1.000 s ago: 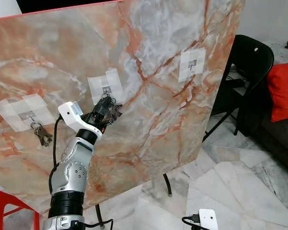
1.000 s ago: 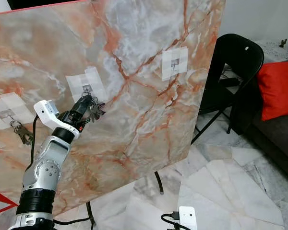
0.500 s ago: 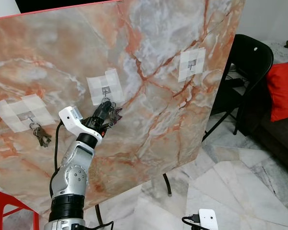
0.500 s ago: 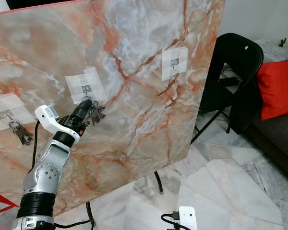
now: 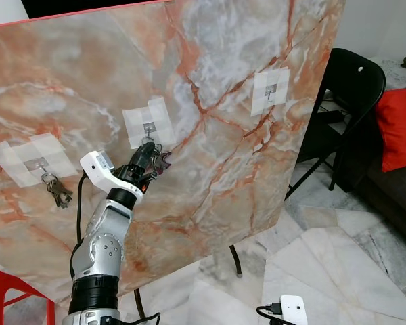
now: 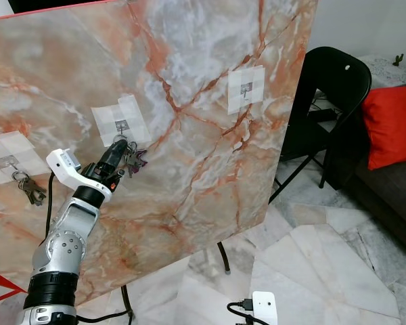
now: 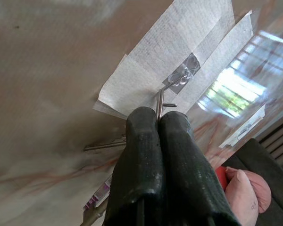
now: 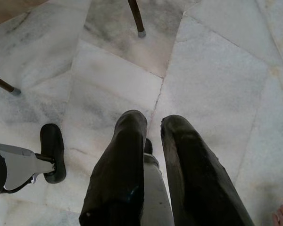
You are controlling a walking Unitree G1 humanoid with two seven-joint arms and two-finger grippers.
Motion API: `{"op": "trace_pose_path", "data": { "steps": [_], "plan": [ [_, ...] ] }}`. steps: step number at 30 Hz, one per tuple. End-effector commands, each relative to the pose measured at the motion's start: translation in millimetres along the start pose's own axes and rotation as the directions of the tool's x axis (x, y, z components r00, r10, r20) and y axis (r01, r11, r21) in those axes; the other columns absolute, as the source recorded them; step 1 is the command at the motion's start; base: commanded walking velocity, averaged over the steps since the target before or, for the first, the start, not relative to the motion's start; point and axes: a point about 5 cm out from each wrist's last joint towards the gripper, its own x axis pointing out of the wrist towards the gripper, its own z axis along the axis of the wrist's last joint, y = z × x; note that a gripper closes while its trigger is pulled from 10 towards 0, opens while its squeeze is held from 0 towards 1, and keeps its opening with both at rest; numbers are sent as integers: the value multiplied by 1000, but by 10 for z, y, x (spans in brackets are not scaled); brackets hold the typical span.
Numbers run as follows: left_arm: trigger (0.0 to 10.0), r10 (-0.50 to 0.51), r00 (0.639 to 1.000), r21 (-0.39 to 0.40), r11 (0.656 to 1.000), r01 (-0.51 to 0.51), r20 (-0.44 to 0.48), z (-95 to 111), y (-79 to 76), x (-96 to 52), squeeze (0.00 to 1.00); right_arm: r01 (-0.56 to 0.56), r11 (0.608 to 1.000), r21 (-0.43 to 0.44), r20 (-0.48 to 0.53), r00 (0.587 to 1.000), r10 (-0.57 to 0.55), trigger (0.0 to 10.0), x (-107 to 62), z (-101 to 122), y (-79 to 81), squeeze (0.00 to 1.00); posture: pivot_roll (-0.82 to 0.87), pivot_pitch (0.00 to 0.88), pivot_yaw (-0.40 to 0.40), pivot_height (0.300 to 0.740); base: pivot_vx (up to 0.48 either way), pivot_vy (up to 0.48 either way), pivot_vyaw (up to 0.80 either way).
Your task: Hang keys on a hook
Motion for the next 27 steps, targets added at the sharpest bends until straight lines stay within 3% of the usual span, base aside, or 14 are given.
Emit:
{"op": "trace_pose_path", "data": {
  "steps": [1, 5, 6, 7, 8, 27],
  "plan": [
    [10000, 5, 1000, 13, 1000, -5, -2, 36, 1, -28, 0, -1, 1000, -3, 1, 1000, 1, 10000, 3, 12, 5, 0, 13, 0, 16, 740, 0, 0, 0],
    [10000, -20, 999, 43, 999, 21, -33, 13, -14, -27, 0, -1, 1000, -4, 1, 1000, 1, 10000, 3, 14, 9, 0, 15, 0, 17, 740, 0, 0, 0],
    [10000, -23, 999, 45, 999, 24, -34, 9, -20, -25, 467, -2, 1000, -5, 1, 1000, 2, 10000, 3, 14, 9, 0, 15, 0, 17, 740, 0, 0, 0],
    [10000, -22, 999, 44, 999, 24, -34, 9, -20, -25, 467, -2, 1000, -5, 1, 1000, 2, 10000, 3, 13, 10, 0, 15, 0, 17, 740, 0, 0, 0],
    [10000, -23, 999, 41, 999, 24, -33, 8, -22, -24, 737, -2, 1000, -5, 1, 1000, 2, 10000, 3, 13, 11, 0, 15, 0, 17, 740, 0, 0, 0],
    [10000, -20, 1000, 42, 999, 21, -20, 48, -2, -43, 702, -2, 1000, -4, -2, 1000, 2, 10000, 1, 3, 7, 0, 19, 0, 15, 740, 0, 0, 0]
  ]
}}
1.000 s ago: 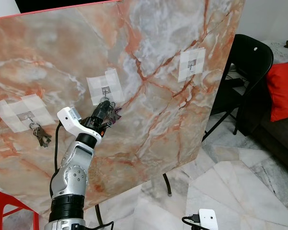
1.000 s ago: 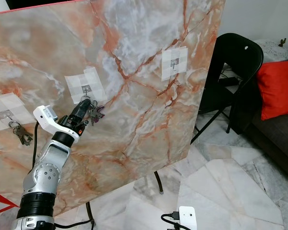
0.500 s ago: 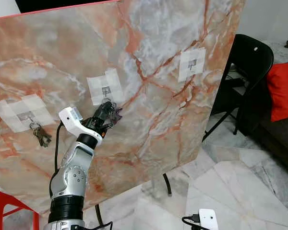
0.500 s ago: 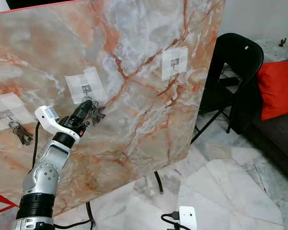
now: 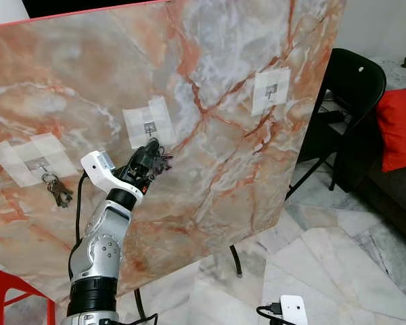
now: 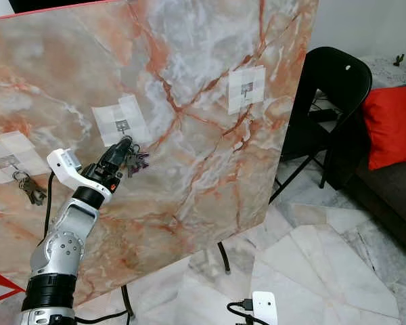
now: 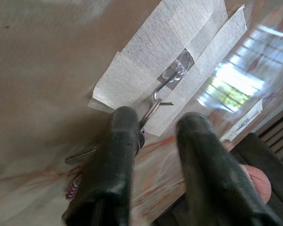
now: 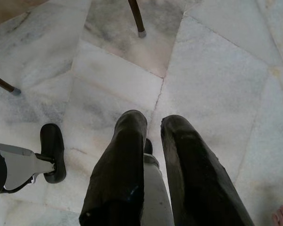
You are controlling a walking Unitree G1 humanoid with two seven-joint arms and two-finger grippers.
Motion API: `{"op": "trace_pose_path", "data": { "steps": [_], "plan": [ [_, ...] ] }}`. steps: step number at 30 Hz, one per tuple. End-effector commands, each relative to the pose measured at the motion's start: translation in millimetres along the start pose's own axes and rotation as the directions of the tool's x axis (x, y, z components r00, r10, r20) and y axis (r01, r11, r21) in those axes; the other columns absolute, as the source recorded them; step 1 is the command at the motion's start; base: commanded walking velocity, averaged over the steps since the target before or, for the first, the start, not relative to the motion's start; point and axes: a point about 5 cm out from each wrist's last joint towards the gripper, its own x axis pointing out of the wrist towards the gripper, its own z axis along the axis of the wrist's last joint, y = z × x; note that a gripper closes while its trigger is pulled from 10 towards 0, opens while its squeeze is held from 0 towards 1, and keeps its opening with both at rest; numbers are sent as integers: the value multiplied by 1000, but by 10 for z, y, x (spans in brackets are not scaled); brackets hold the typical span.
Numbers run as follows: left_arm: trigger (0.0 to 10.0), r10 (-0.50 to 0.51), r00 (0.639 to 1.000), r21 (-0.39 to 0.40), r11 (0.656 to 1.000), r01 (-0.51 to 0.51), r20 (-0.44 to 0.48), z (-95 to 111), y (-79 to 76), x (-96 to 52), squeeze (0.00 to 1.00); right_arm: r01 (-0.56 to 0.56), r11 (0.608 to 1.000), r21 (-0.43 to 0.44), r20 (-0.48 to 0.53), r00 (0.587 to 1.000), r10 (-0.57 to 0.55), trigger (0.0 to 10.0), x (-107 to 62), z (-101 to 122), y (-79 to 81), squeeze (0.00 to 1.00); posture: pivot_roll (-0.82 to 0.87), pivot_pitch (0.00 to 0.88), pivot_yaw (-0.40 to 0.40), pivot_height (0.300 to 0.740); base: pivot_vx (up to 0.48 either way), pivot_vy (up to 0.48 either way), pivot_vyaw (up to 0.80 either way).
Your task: Hang keys on a hook
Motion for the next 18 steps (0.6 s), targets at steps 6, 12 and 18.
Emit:
{"op": "trace_pose_path", "data": {
  "steps": [6, 12, 18],
  "plan": [
    [10000, 32, 999, 80, 996, -29, -37, 48, 142, -191, 0, -2, 1000, -6, -4, 1000, 2, 10000, 0, -3, 5, 0, 20, 0, 15, 740, 0, 0, 0],
    [10000, 61, 996, 140, 989, -51, -70, 87, 281, -341, 0, -2, 1000, -8, -4, 1000, 2, 10000, 1, -2, 5, 0, 24, 0, 15, 740, 0, 0, 0],
    [10000, 95, 959, 330, 944, -2, -266, -170, 415, -545, 0, -3, 1000, -10, -4, 1000, 3, 10000, 2, 3, 4, 0, 22, 0, 12, 740, 0, 0, 0]
  ]
}}
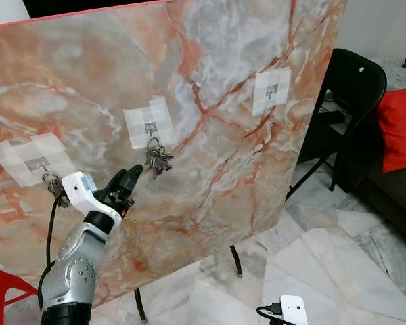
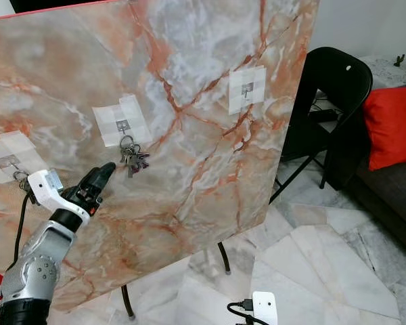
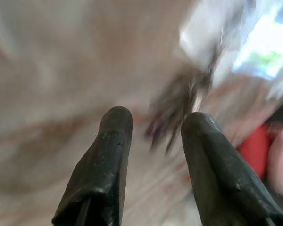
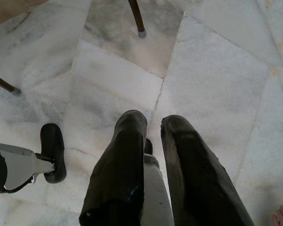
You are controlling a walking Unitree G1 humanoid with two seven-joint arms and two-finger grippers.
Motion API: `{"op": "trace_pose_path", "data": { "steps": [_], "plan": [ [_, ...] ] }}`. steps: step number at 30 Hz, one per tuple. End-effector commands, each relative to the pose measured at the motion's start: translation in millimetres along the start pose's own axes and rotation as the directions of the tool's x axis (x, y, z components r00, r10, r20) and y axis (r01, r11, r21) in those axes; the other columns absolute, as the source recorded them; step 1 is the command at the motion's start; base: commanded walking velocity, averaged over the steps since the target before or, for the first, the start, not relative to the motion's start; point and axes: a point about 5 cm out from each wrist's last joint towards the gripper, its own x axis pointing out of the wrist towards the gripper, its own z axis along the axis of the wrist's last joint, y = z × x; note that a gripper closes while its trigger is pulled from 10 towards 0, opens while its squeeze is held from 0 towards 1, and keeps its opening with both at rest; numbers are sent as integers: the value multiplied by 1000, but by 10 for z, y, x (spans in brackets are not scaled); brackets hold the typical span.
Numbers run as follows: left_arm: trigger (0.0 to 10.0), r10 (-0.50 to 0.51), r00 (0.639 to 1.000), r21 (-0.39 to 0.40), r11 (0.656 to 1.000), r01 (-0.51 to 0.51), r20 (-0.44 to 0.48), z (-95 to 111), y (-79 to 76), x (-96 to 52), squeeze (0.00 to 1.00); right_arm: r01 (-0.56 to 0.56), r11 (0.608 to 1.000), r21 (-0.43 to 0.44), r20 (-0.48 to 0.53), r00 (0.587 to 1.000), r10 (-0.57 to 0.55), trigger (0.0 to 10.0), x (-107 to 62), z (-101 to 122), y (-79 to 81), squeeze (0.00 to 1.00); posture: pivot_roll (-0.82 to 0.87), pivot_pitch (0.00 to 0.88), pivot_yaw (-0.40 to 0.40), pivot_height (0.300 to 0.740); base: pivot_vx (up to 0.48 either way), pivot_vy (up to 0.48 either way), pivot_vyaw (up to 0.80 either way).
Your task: Hang keys on a hook
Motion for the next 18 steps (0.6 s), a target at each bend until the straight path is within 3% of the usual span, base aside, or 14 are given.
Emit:
{"op": "trace_pose_path", "data": {
  "steps": [1, 6, 9, 11, 13, 18],
  "plan": [
    [10000, 12, 986, 181, 983, 18, -164, -247, 57, -84, 0, -1, 1000, -8, -3, 1000, 1, 10000, 2, 4, 3, 0, 21, 0, 11, 740, 0, 0, 0],
    [10000, 52, 952, 320, 946, 50, -301, -475, 127, -161, 0, 0, 1000, -7, -3, 1000, 0, 10000, 3, 8, 3, 0, 27, 0, 12, 740, 0, 0, 0],
    [10000, 125, 890, 412, 908, 74, -438, -807, 249, -292, 0, 1, 1000, -15, -3, 1000, -1, 10000, 4, 14, 6, 0, 29, 0, 13, 740, 0, 0, 0],
    [10000, 188, 848, 422, 906, 45, -495, -1003, 336, -378, 0, 4, 1000, -14, -2, 1000, -4, 10000, 6, 20, 6, 0, 29, 0, 14, 740, 0, 0, 0],
    [10000, 203, 838, 424, 905, 36, -506, -1046, 355, -398, 0, 6, 1000, -10, -1, 1000, -6, 10000, 6, 21, 6, 0, 29, 0, 14, 740, 0, 0, 0],
    [10000, 341, 755, 455, 888, -63, -561, -1295, 554, -579, 0, 13, 1000, -2, -1, 1000, -13, 10000, 8, 27, 9, 0, 30, 0, 16, 740, 0, 0, 0]
  ]
}}
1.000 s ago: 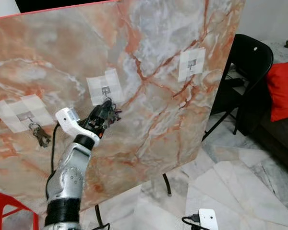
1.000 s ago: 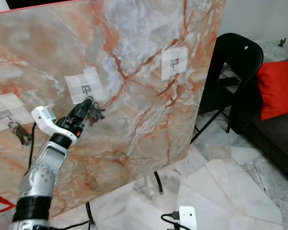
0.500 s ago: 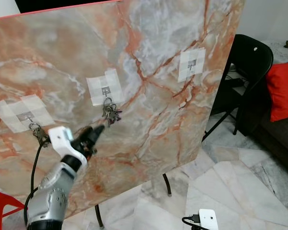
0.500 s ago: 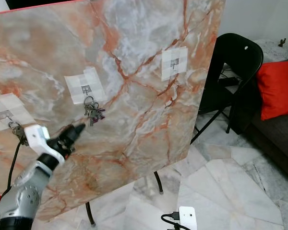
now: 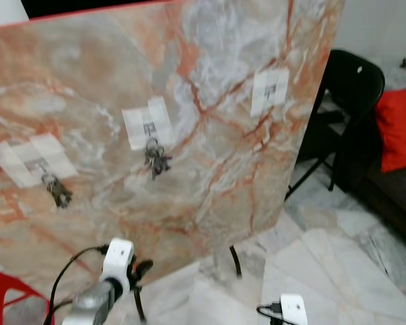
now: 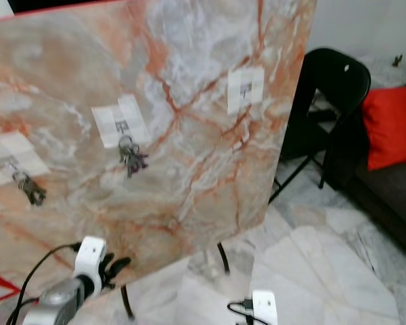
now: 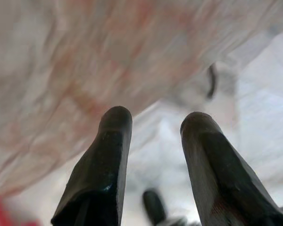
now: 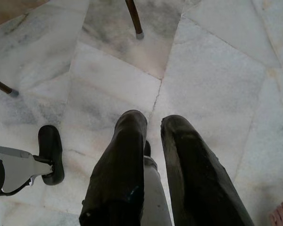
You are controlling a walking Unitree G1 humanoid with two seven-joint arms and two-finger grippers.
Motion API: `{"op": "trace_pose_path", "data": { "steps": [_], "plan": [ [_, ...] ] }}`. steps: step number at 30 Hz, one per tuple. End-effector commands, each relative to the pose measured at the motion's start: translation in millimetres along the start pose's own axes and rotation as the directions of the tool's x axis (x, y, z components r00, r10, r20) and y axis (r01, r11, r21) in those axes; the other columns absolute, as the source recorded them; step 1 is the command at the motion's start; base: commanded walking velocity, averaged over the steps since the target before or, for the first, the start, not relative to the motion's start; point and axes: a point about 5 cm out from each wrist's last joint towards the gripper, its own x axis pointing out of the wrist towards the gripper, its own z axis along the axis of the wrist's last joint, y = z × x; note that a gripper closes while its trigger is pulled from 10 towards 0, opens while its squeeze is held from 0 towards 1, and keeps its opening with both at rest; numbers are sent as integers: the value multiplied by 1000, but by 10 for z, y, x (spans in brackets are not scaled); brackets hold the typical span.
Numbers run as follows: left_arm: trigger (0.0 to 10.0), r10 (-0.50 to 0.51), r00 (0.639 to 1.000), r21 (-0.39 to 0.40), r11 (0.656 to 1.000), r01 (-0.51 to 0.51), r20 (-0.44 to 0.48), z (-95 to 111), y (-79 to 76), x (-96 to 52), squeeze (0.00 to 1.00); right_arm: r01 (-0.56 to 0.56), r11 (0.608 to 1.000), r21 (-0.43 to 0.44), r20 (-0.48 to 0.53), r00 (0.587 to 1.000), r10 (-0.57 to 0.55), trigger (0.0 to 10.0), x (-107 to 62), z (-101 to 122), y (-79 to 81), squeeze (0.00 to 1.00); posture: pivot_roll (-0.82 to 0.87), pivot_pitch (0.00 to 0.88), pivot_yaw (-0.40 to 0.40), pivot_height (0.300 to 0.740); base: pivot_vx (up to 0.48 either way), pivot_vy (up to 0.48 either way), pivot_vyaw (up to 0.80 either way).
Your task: Hang keys on a hook
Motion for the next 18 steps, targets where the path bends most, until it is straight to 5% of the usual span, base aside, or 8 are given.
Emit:
{"op": "trace_pose_path", "data": {
  "steps": [1, 11, 18],
  "plan": [
    [10000, 40, 999, -1, 999, -40, -16, -54, 41, 6, 0, 2, 1000, -1, -3, 1000, -2, 10000, 3, 7, 11, 0, 32, 0, 15, 740, 0, 0, 0],
    [10000, 143, 968, -40, 987, -154, -205, -530, 54, -62, 0, 11, 1000, -12, -6, 1000, -11, 10000, 4, 9, 12, 0, 26, 0, 14, 740, 0, 0, 0],
    [10000, 150, 963, -77, 982, -171, -226, -593, -1, -57, 0, 16, 1000, -16, -5, 1000, -16, 10000, 3, 6, 7, 0, 10, 0, 21, 740, 0, 0, 0]
  ]
}}
